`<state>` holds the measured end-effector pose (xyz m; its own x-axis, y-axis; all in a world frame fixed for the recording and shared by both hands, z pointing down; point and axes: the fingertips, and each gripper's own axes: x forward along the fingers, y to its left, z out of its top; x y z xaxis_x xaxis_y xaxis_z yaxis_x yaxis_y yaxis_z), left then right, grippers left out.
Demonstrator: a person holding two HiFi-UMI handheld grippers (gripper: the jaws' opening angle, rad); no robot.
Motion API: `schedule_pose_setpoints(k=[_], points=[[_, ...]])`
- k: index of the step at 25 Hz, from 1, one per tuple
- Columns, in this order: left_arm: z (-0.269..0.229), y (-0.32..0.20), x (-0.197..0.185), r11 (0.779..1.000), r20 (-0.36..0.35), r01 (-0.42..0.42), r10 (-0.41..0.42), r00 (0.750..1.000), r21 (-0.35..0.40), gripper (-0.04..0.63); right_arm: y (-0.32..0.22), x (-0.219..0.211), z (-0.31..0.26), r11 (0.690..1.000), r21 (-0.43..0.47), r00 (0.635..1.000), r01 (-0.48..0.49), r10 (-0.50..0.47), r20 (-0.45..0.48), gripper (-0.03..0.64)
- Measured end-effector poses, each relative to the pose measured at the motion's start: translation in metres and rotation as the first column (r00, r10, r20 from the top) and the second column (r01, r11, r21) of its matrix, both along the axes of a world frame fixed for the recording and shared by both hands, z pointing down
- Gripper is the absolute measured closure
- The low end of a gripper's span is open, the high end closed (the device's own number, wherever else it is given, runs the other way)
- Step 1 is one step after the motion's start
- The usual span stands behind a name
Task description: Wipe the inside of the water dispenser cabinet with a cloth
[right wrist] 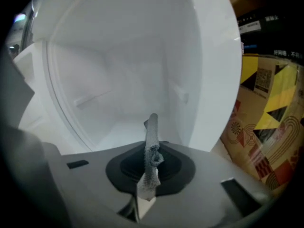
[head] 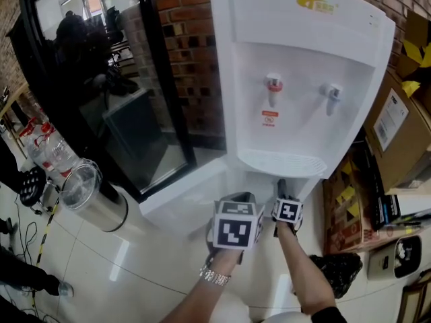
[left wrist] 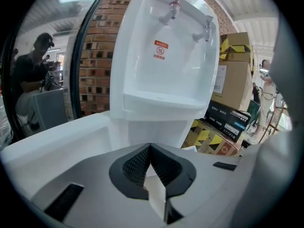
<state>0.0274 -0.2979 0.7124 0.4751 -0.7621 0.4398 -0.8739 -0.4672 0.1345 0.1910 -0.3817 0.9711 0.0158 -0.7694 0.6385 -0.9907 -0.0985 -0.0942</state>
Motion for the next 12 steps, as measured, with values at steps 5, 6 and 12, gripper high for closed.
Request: schedule_pose_setpoints(k=[5, 6, 12], points=[[0.0, 0.002, 0.005, 1.0, 0.008, -0.011, 0.011, 1.0, 0.0, 0.603, -0.007, -0.081, -0.012, 0.967, 0.082, 0.966, 0.24, -0.246, 0.076, 0.595], [0.0, 0.002, 0.004, 1.0, 0.011, -0.011, 0.011, 1.0, 0.001, 0.603, -0.006, -0.095, -0.011, 0.957, 0.087, 0.955, 0.277, -0.284, 0.082, 0.595], [-0.001, 0.002, -0.007, 1.0, 0.014, 0.004, -0.004, 1.0, 0.005, 0.603, 0.002, -0.091, 0.03, 0.964, -0.028, 0.963, 0.266, -0.265, 0.043, 0.595]])
